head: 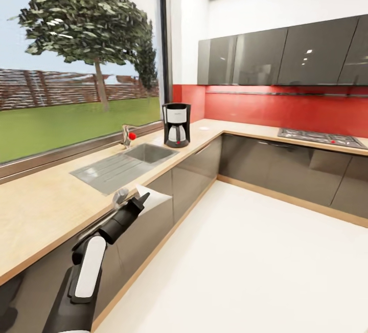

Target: Set up a coffee station on the kitchen countertop: keep the coffee maker on the countertop, move the bottle of coffee from the kitchen shelf to the counter next to the coffee maker, place a paper coffee filter on top of the coffee maker, put the saucer next to the coffee maker with the coffee cup on the saucer, and place the electric kettle next to the coffee maker.

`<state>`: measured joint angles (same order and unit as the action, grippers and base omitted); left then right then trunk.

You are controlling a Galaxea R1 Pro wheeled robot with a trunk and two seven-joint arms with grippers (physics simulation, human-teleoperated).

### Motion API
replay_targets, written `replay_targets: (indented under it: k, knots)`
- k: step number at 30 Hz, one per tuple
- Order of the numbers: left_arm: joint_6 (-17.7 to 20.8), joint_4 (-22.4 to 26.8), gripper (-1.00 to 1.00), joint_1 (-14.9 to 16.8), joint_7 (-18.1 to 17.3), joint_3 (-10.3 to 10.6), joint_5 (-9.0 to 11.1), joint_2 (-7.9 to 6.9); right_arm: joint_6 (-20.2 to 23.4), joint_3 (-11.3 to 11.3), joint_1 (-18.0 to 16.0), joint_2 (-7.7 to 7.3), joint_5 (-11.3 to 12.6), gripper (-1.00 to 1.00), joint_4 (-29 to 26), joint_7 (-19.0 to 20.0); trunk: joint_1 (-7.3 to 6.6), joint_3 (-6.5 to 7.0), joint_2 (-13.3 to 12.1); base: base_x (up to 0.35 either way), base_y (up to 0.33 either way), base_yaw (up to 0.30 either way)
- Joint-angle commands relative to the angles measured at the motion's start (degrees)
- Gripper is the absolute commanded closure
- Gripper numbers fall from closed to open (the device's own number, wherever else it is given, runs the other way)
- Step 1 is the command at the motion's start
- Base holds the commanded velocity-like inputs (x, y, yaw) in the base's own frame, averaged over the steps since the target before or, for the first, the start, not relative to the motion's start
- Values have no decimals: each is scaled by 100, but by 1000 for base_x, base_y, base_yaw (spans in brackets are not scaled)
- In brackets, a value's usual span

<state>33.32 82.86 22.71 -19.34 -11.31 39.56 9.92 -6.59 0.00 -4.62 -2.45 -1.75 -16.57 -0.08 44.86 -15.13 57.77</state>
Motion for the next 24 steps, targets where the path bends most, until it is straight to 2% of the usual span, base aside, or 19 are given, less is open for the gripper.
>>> replay_targets:
  k: [1, 20, 24]
  knots:
    - [43, 2, 100, 6, -3, -15, 8, 7, -18, 0, -4, -1, -18, -100, 5, -1, 3, -7, 4, 286, -168, 0]
    - [43, 2, 100, 6, -2, -4, 8, 7, -24, -4, -4, -1, -18, -100, 5, -1, 3, -7, 4, 272, -186, 0]
    - [43, 2, 100, 6, -2, -8, 8, 7, -21, -5, -4, -1, -18, -100, 5, -1, 3, -7, 4, 148, -115, 0]
